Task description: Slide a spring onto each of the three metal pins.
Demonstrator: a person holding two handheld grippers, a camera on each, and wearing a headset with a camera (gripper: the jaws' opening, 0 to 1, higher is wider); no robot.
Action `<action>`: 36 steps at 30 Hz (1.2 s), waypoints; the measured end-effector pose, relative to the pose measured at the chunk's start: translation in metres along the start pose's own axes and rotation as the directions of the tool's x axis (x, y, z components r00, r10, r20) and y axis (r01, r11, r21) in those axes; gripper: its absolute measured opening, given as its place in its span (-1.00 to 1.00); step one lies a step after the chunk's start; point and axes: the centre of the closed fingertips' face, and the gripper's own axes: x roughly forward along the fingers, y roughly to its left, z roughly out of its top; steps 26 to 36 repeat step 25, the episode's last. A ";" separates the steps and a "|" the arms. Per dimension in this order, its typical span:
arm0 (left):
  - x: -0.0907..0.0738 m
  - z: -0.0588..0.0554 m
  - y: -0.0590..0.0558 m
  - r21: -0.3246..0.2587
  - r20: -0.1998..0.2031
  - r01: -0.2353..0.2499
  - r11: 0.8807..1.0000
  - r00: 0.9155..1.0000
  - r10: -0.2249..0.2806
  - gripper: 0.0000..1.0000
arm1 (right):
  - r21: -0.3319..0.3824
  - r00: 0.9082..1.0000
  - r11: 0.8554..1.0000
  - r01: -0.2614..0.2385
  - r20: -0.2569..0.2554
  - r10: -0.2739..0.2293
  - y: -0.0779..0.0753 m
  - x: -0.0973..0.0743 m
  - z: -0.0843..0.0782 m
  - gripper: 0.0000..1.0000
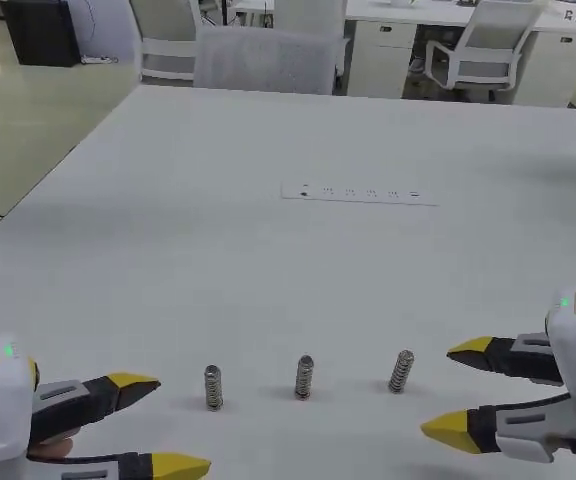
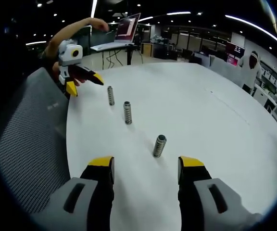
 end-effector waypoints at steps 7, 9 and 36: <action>0.000 -0.001 0.000 0.001 -0.002 0.001 1.000 1.000 -0.001 0.17 | 0.003 1.000 1.000 0.000 -0.008 0.000 0.000 0.000 -0.003 0.03; 0.001 -0.001 0.000 0.001 -0.004 0.002 1.000 1.000 -0.002 0.17 | 0.002 1.000 1.000 -0.001 -0.010 0.001 0.001 0.001 -0.004 0.03; 0.001 -0.002 0.000 0.002 -0.007 0.004 1.000 1.000 -0.004 0.16 | 0.003 1.000 1.000 0.001 -0.017 -0.001 0.001 0.002 -0.005 0.03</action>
